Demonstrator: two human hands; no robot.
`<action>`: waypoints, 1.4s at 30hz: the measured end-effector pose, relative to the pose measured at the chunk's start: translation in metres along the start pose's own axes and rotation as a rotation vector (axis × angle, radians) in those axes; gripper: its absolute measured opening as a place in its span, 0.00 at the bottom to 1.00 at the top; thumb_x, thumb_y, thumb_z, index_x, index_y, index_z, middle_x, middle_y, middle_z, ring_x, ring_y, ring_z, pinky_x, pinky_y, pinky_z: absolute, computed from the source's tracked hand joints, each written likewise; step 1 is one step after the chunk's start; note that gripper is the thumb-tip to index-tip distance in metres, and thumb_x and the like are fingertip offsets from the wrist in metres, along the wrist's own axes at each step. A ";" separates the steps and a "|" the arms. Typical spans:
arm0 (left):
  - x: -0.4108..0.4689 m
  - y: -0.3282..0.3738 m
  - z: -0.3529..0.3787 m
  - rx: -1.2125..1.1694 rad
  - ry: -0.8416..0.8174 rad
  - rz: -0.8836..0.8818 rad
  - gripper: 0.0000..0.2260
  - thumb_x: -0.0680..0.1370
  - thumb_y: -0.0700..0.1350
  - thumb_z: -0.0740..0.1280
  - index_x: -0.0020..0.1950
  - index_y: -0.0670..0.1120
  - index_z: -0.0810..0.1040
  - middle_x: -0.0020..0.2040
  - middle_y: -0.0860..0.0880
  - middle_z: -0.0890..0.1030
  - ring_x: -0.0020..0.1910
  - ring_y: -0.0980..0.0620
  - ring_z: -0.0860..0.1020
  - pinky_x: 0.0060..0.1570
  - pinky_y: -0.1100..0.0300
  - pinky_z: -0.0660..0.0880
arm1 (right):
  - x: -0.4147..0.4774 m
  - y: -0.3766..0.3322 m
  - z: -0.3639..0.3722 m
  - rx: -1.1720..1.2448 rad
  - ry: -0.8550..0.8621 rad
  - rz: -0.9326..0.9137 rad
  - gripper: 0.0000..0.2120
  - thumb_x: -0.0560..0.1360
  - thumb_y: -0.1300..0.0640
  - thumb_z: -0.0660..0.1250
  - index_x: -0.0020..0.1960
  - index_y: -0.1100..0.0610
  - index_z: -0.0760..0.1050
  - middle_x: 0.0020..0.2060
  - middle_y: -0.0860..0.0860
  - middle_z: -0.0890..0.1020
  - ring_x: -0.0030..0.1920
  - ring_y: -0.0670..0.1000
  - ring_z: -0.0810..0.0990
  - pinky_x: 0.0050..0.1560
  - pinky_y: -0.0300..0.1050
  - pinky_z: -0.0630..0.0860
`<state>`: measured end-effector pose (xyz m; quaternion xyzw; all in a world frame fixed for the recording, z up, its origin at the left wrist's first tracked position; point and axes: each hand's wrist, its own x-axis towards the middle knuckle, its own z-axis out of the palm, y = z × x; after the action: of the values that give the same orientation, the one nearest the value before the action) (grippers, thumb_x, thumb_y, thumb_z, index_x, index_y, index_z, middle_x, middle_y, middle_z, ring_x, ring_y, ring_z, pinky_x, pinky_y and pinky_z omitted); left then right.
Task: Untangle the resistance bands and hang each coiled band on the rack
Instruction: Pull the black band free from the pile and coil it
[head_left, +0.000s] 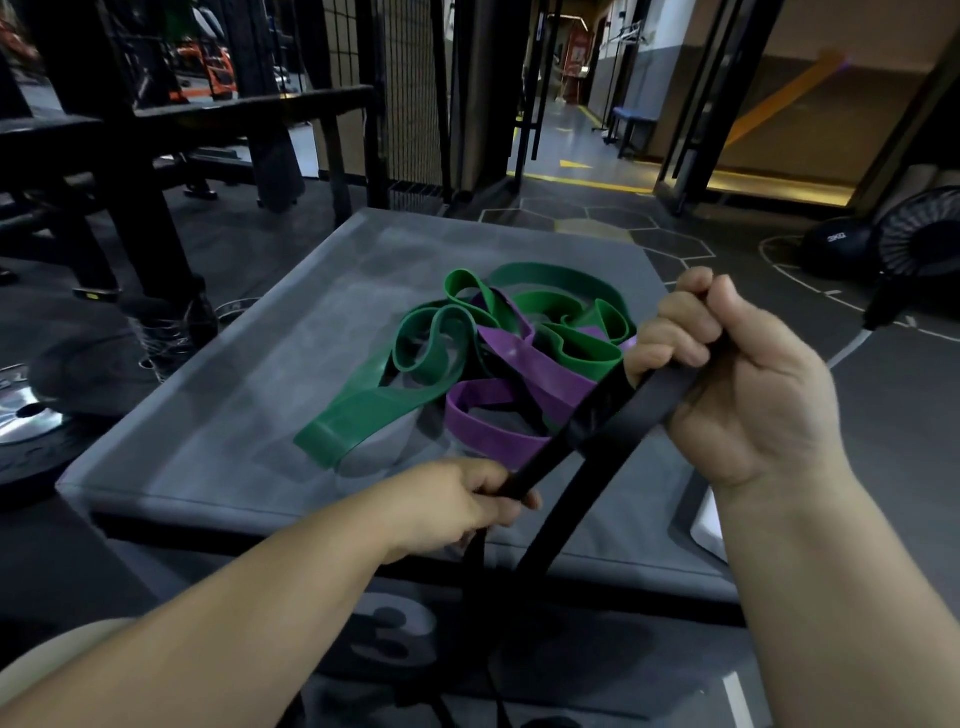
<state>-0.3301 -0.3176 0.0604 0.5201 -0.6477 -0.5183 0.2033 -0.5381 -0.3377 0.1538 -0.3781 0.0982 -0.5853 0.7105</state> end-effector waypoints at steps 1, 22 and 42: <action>0.000 0.002 0.001 -0.047 0.005 -0.001 0.06 0.80 0.44 0.66 0.53 0.53 0.81 0.40 0.54 0.81 0.41 0.55 0.78 0.44 0.61 0.75 | 0.000 0.002 0.001 -0.059 0.024 -0.021 0.02 0.76 0.56 0.60 0.47 0.54 0.68 0.31 0.46 0.66 0.28 0.44 0.66 0.34 0.37 0.71; -0.010 0.033 0.019 -0.389 0.121 0.063 0.07 0.81 0.39 0.62 0.51 0.50 0.77 0.37 0.50 0.78 0.32 0.58 0.72 0.31 0.65 0.69 | 0.001 0.042 -0.007 -0.633 0.151 -0.219 0.27 0.75 0.62 0.60 0.69 0.42 0.59 0.33 0.49 0.70 0.32 0.47 0.68 0.40 0.43 0.72; -0.011 0.027 0.020 -0.726 0.020 0.119 0.16 0.74 0.23 0.60 0.52 0.42 0.72 0.45 0.47 0.81 0.45 0.54 0.80 0.45 0.63 0.76 | -0.013 0.078 -0.018 -1.265 0.235 -0.182 0.07 0.74 0.37 0.58 0.44 0.37 0.73 0.31 0.38 0.78 0.36 0.43 0.77 0.43 0.43 0.73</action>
<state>-0.3547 -0.3011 0.0798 0.3806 -0.4486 -0.6965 0.4108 -0.4934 -0.3311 0.0864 -0.6637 0.4685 -0.5098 0.2829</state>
